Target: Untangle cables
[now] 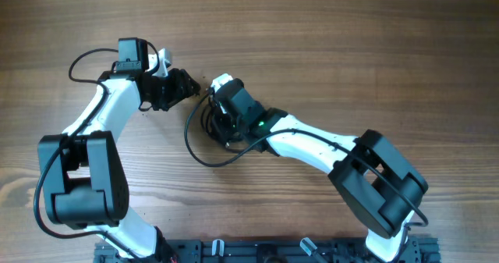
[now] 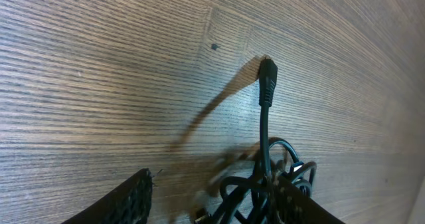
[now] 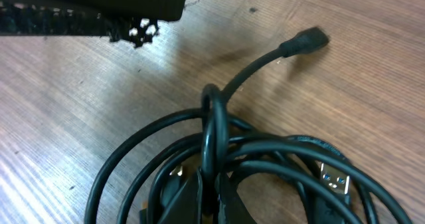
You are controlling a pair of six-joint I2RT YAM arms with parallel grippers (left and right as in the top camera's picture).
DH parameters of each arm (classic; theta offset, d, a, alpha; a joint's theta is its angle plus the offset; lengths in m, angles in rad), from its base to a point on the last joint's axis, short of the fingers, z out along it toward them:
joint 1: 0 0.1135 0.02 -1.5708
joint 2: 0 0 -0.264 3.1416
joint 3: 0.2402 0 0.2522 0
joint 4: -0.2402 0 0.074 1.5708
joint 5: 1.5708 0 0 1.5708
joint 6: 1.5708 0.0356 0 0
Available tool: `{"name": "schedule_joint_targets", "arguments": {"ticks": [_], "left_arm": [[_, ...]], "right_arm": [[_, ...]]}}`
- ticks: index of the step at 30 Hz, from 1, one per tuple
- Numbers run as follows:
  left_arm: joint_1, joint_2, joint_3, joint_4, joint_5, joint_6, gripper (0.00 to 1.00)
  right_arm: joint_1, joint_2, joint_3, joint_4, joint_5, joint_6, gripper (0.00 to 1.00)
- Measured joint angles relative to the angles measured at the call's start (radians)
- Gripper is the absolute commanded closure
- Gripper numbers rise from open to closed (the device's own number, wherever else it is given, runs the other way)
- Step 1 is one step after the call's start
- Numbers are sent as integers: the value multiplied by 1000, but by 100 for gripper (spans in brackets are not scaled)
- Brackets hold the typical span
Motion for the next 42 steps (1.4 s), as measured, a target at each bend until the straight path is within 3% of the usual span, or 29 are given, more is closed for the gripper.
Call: {"name": "schedule_joint_targets", "arguments": {"ticks": [5,10,14,17,34,42], "left_arm": [[0,0,0,0,106,95,41],[1,0,0,-28,345,319,44],[1,0,0,-53,434,470,44],[1,0,0,-63,461,520,51],[-34,0,0,-114,550,680,51],[-81,0,0,-92,545,693,79]], "right_arm": [[-162,-47,0,-42,-337,63,96],[-313,-53,1,-79,-719,81,96],[-332,-53,1,-79,-954,79,96],[-346,-53,1,-82,-1020,80,96],[-396,-53,0,-8,-1149,197,96],[-396,-53,0,9,-1210,200,96]]}}
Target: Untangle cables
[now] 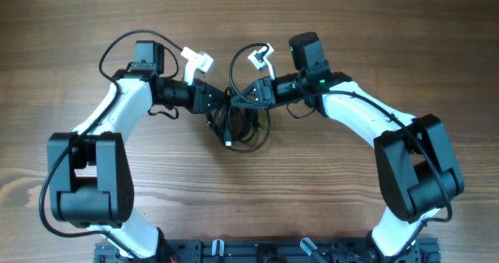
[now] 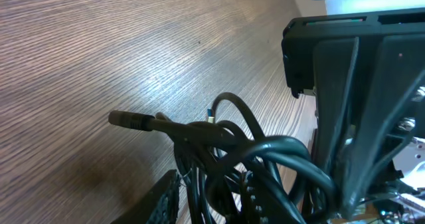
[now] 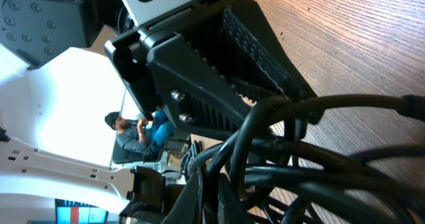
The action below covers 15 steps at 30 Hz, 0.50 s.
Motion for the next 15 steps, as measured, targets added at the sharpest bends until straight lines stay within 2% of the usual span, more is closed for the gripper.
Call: {"name": "schedule_joint_targets", "arguments": {"ticks": [4,8,11,14,15], "left_arm": [[-8,0,0,15,6,0,96],[-10,0,0,47,8,-42,96],[-18,0,0,92,-61,-164,96],[-26,-1,0,122,-246,-356,96],[-23,1,0,124,-389,-434,96]], "right_arm": [[0,0,0,0,-12,-4,96],[0,0,0,1,-23,-5,96],[-6,0,0,3,-10,-11,96],[-6,0,-1,0,-12,-15,96],[-6,-4,0,5,-43,-15,96]]}}
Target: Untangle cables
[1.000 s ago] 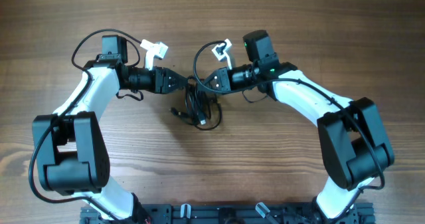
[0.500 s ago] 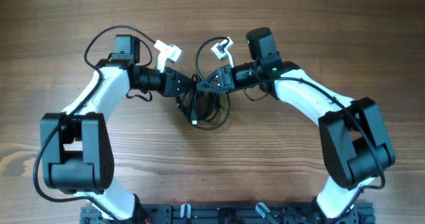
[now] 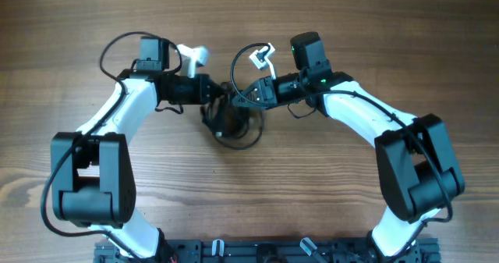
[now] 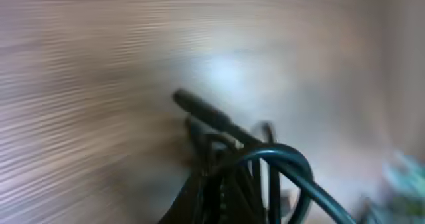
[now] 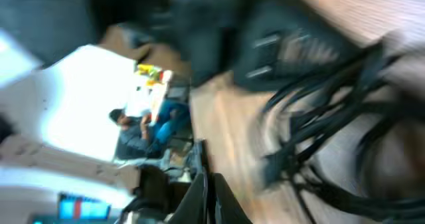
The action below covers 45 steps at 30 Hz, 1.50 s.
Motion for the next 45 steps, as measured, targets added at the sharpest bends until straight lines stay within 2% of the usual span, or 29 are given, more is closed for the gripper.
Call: {"name": "schedule_joint_targets", "arguments": {"ticks": [4,9,11,15,16,17,18,19,20,21,23,26,30,34,36,39,40,45], "left_arm": [[14,2,0,-23,-307,-196,96],[14,2,0,-18,-362,-239,96],[14,2,0,-6,-334,-212,96],[16,2,0,2,-145,-96,96],[16,2,0,2,-111,-77,96],[16,2,0,2,-77,-58,96],[16,2,0,2,-61,-48,96],[16,2,0,2,-50,-41,96],[16,2,0,2,-36,-33,96],[16,2,0,2,-32,-29,96],[16,2,0,2,-25,-26,96],[16,2,0,2,-21,-23,96],[11,2,0,5,-18,-23,96],[-8,2,0,13,-18,-23,96],[-23,2,0,15,-16,-23,96],[-43,2,0,19,-11,-23,96],[-47,2,0,20,-10,-23,96],[-47,2,0,24,-10,-23,96]], "right_arm": [[-2,-2,0,5,-48,0,96],[2,-2,0,-23,77,2,96],[15,-2,0,-23,147,8,90],[22,-4,32,-33,245,-5,65],[22,-6,36,-51,276,-25,54],[22,-6,38,-63,300,-47,52],[23,-6,38,-69,321,-77,42],[23,-6,38,-71,344,-104,0],[25,-6,38,-73,364,-127,0],[26,-6,38,-74,375,-134,18],[27,-6,38,-58,381,-142,45],[30,-8,63,-115,389,-120,49],[99,-33,92,-248,578,-122,44],[193,-34,92,-235,745,-117,46],[206,-34,92,-231,796,-105,53],[205,-34,92,-228,864,-85,87],[205,-34,92,-228,880,-82,96],[205,-34,92,-234,924,-63,96]]}}
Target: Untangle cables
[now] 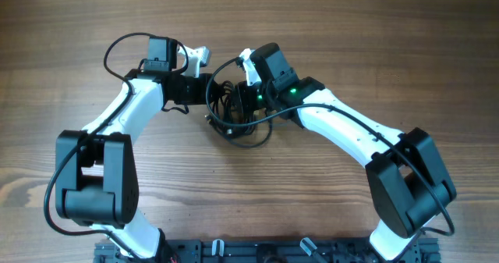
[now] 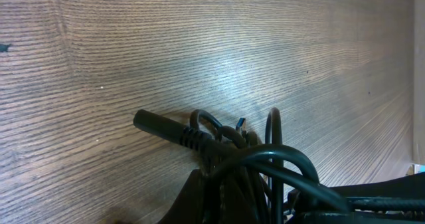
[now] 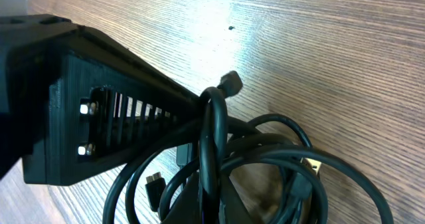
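A tangled bundle of black cables [image 1: 237, 116] lies at the table's middle, between both grippers. My left gripper [image 1: 209, 92] comes in from the left and is shut on several strands [image 2: 229, 184]; a thick round plug [image 2: 157, 124] juts out left of its fingers. My right gripper [image 1: 246, 99] comes in from the right, shut on an upright loop of cable [image 3: 214, 144]. In the right wrist view a small plug tip [image 3: 230, 83], a flat USB plug [image 3: 154, 183] and a metal connector [image 3: 312, 167] stick out of the knot. The left gripper's ribbed finger [image 3: 106, 124] lies against the loop.
Bare wooden table [image 1: 374, 29] surrounds the bundle. A loose cable loop [image 1: 253, 142] droops below the knot. The arms' base rail [image 1: 265, 251] runs along the near edge. The right gripper's body [image 2: 378, 201] shows at the left wrist view's lower right corner.
The right arm's wrist has shifted left and its gripper now sits closer to the left gripper over the bundle. Both wrist views, blurred before, are sharp. Both grippers still hold cables.
At first both grippers were low at the left-centre, with the bundle and a long loop trailing below them. Then the arms stood spread, grippers facing each other across the bundle further right. Now the right gripper has closed in on the left one, both gripping the knot.
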You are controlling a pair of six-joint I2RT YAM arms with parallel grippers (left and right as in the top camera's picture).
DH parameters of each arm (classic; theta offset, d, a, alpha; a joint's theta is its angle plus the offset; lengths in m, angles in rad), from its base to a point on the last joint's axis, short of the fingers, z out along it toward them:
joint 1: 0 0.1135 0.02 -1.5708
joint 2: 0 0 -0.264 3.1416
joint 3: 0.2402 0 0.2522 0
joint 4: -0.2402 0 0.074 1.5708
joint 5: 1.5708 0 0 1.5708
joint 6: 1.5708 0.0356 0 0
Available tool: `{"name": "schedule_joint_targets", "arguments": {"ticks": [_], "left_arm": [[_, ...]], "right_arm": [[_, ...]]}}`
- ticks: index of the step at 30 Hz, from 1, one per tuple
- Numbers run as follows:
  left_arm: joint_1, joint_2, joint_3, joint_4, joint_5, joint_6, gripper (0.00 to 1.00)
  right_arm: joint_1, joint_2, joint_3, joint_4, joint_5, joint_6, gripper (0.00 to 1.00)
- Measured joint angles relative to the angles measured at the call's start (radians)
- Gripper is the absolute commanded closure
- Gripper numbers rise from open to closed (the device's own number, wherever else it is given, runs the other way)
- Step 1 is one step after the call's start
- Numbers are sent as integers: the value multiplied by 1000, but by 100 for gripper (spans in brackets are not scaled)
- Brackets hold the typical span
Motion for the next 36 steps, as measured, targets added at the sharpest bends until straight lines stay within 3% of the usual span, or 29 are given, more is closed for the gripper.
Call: {"name": "schedule_joint_targets", "arguments": {"ticks": [4,9,17,23,28,33,36], "left_arm": [[-1,0,0,-1,-17,-16,96],[-26,-8,0,2,-63,-132,96],[-47,-47,24,8,3,-171,96],[-48,-51,26,21,80,-173,94],[-30,-43,26,35,193,-112,96],[-25,-23,25,38,207,-94,95],[-23,-22,23,41,217,-90,94]], "right_arm": [[-8,-2,0,3,-50,-1,96],[-80,-75,0,0,-258,-24,96],[-206,-159,-3,-143,-421,-34,96],[-227,-159,-17,-18,-626,-57,96],[-236,-167,-17,-4,-650,-71,96],[-219,-186,-17,-32,-500,13,96],[-197,-187,-18,33,-537,-2,96]]}}
